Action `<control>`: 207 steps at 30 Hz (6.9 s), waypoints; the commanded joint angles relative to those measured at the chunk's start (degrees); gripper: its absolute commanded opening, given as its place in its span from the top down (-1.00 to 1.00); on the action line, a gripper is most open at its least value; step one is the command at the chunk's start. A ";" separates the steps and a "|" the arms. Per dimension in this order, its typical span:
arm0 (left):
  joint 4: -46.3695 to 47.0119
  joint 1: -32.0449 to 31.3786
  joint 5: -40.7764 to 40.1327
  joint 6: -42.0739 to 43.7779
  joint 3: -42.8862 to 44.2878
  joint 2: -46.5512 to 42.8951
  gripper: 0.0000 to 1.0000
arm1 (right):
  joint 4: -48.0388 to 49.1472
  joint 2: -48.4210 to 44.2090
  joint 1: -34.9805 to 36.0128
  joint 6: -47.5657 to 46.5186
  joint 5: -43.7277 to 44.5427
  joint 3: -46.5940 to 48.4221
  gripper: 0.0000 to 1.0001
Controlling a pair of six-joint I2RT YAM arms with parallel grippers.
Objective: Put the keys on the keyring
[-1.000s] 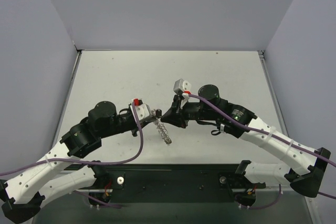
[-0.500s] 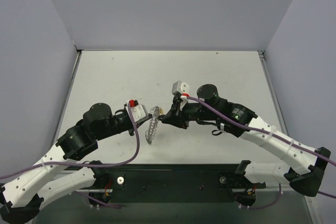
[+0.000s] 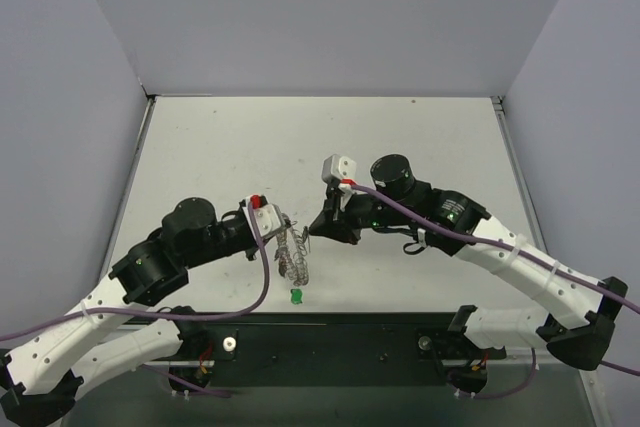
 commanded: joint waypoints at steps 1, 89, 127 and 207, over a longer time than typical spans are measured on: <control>4.49 -0.30 5.00 0.96 0.27 -0.17 1.00 | 0.02 2.14 0.37 -1.37 -1.67 2.12 1.00; 29.98 -9.35 -7.12 70.12 -34.27 -21.00 1.00 | -17.38 24.02 -5.00 -9.19 -24.96 14.51 1.00; 26.35 -10.23 -12.74 21.82 -20.30 -5.81 1.00 | 1.84 12.28 -15.01 6.35 -15.65 -7.35 1.00; 4.14 13.85 -2.64 -37.72 -2.46 36.40 -0.95 | 13.30 30.53 -21.87 31.50 5.45 -11.77 0.21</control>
